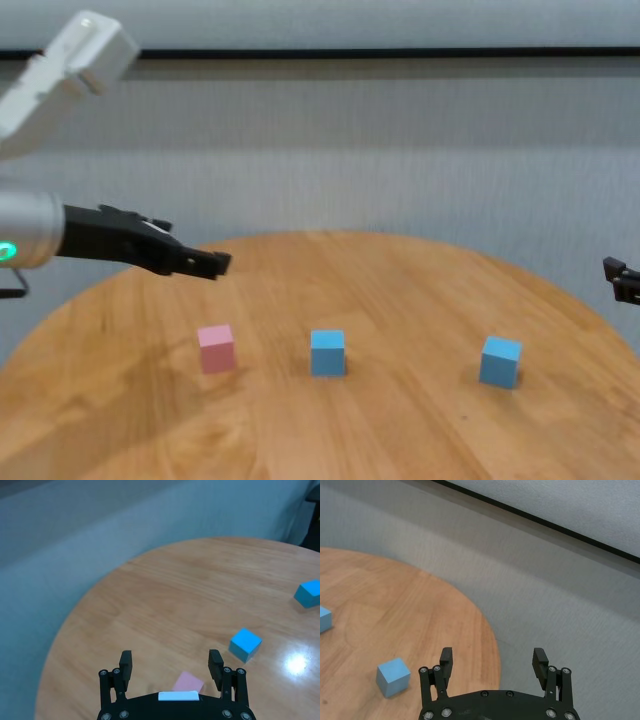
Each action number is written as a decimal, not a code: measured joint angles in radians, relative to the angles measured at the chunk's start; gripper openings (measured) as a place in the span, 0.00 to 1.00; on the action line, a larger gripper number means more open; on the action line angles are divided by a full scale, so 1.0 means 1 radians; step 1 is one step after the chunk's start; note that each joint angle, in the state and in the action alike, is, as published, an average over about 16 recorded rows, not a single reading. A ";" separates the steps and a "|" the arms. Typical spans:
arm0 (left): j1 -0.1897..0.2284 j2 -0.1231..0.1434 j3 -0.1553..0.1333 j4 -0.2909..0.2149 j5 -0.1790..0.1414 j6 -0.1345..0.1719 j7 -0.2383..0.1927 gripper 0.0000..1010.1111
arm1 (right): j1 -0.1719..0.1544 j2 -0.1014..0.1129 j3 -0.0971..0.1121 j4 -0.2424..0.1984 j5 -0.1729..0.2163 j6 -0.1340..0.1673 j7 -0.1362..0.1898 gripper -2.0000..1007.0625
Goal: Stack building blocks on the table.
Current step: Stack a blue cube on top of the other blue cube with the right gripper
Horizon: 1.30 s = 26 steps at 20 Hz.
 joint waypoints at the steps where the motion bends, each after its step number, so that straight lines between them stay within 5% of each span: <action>1: 0.010 0.011 -0.008 -0.013 -0.006 -0.003 0.001 0.99 | 0.000 0.000 0.000 0.000 0.000 0.000 0.000 1.00; 8: 0.057 0.059 -0.045 -0.069 -0.035 -0.017 0.001 0.99 | -0.001 0.003 -0.001 -0.002 -0.001 -0.004 0.013 1.00; 14: 0.066 0.067 -0.051 -0.076 -0.041 -0.023 0.000 0.99 | 0.002 0.012 0.001 -0.004 0.009 -0.022 0.069 1.00; 19: 0.061 0.061 -0.047 -0.071 -0.037 -0.019 0.001 0.99 | 0.015 0.015 0.004 0.012 0.037 -0.054 0.158 1.00; 26: 0.055 0.056 -0.043 -0.066 -0.034 -0.014 0.002 0.99 | 0.061 -0.004 0.015 0.091 0.136 -0.110 0.352 1.00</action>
